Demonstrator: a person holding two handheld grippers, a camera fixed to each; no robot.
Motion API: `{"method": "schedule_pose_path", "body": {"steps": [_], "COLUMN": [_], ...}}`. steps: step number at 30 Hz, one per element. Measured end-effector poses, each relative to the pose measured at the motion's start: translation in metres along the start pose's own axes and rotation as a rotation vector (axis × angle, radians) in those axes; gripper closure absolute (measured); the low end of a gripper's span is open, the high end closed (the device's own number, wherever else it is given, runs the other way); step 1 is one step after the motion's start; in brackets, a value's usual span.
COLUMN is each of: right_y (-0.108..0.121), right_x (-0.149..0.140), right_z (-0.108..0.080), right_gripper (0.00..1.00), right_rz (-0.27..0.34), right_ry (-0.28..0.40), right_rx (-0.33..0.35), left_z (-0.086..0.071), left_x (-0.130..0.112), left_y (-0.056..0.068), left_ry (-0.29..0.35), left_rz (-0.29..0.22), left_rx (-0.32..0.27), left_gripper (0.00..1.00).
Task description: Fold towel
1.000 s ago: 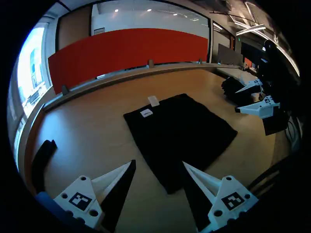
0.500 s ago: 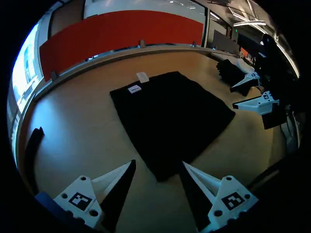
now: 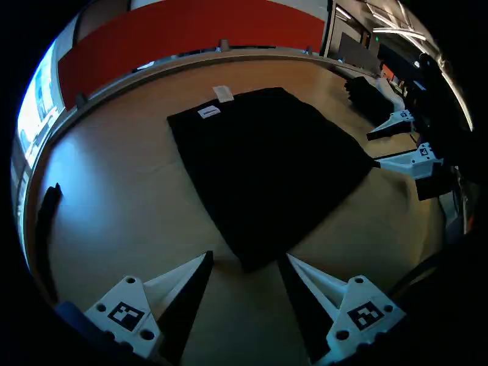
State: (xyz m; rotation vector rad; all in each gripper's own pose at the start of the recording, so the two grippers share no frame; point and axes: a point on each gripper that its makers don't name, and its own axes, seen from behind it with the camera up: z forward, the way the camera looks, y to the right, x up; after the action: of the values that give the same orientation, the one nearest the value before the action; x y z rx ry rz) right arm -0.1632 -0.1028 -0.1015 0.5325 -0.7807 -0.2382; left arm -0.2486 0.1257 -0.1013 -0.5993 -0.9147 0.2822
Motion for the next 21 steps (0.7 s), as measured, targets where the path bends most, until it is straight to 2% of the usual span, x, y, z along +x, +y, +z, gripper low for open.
{"method": "schedule_pose_path", "body": {"steps": [10, 21], "right_y": [-0.003, -0.004], "right_x": [-0.014, -0.018], "right_z": [0.001, 0.002], "right_gripper": [0.26, 0.37], "right_rz": [-0.011, -0.009], "right_ry": [-0.035, -0.045], "right_rx": [0.031, 0.040], "left_z": [0.002, -0.001], "left_x": [-0.001, -0.003], "left_y": [0.000, 0.005], "left_ry": [-0.011, -0.023], "left_rz": [0.012, -0.014], "left_rx": [0.017, 0.008], "left_gripper": [0.23, 0.23]}}
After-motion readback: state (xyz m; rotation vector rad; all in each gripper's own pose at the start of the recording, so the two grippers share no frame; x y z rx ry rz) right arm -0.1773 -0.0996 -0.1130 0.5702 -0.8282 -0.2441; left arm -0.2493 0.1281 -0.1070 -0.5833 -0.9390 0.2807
